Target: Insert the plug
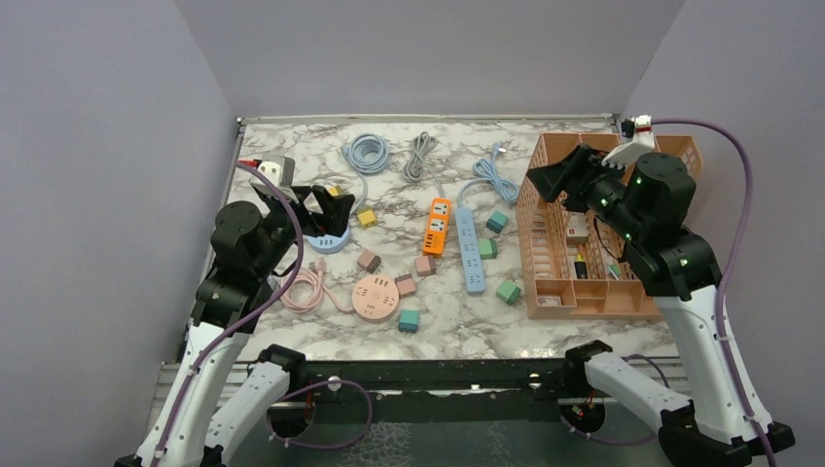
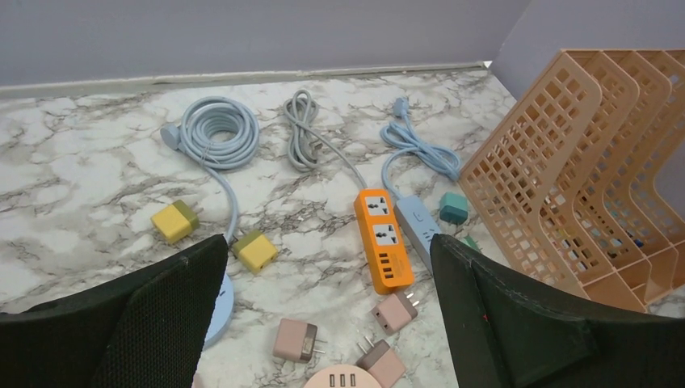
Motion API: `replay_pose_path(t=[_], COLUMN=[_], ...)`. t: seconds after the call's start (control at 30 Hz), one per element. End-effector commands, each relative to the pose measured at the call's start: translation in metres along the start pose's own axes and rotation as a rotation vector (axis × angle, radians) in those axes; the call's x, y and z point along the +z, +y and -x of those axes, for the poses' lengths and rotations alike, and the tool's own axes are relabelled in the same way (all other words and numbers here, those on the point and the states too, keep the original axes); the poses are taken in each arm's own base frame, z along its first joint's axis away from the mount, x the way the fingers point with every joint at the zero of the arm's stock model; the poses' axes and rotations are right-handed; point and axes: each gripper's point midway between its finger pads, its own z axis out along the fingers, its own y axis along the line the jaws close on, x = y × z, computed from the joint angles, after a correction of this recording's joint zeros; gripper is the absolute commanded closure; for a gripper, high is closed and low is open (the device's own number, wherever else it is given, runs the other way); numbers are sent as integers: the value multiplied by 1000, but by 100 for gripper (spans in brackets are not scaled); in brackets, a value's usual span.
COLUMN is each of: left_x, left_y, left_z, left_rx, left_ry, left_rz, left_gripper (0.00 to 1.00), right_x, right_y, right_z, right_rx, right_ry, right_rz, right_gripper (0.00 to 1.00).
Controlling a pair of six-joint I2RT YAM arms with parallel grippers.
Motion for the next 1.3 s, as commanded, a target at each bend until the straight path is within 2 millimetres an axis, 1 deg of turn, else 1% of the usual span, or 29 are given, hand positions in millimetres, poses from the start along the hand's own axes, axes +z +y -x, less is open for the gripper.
replay_pose_path(t=[0.0,0.07,0.13,0.2,0.3,0.4,0.47,0.57,0.67,0.77,0.87,0.97,1.1,1.2,1.27], left_x=[7,11,15,18,21,22,22,24,26,29,29,33,45,54,57], left_y=[-3,3,9,14,22,40,48,49,47,47,49,55,57,55,54], left_z=[-12,-29,-47,-67,-102,-145,-169,-199,-221,-236,-252,-265,-266,-268,-273], left_rx=[-31,-81,-152,-218,-302,-387,-433,-494,-549,-597,-667,-712,-697,-655,-626], left_ry=[-5,31,73,124,222,334,412,518,599,659,701,707,691,686,708], left_rz=[-27,-3,35,65,118,242,306,346,367,394,456,539,593,616,637], left_gripper=[1,1,1,1,1,1,2,5,9,12,14,17,21,21,21], right_x=[9,15,22,30,40,49,56,63,68,73,74,75,76,77,78], right_y=[25,36,40,43,44,43,44,43,38,28,25,23,21,16,12], right_z=[-12,-23,-33,-44,-54,-65,-76,-95,-110,-120,-128,-134,-143,-149,-153], right_rx=[-27,-42,-42,-41,-47,-49,-60,-61,-48,-30,-33,-33,-24,-26,-26], right_ry=[60,107,148,188,221,244,263,287,303,310,321,315,324,329,332], right_rz=[173,260,314,354,397,397,373,329,275,219,208,208,210,198,186], right_gripper=[31,32,34,37,39,40,41,43,44,44,45,44,44,44,44])
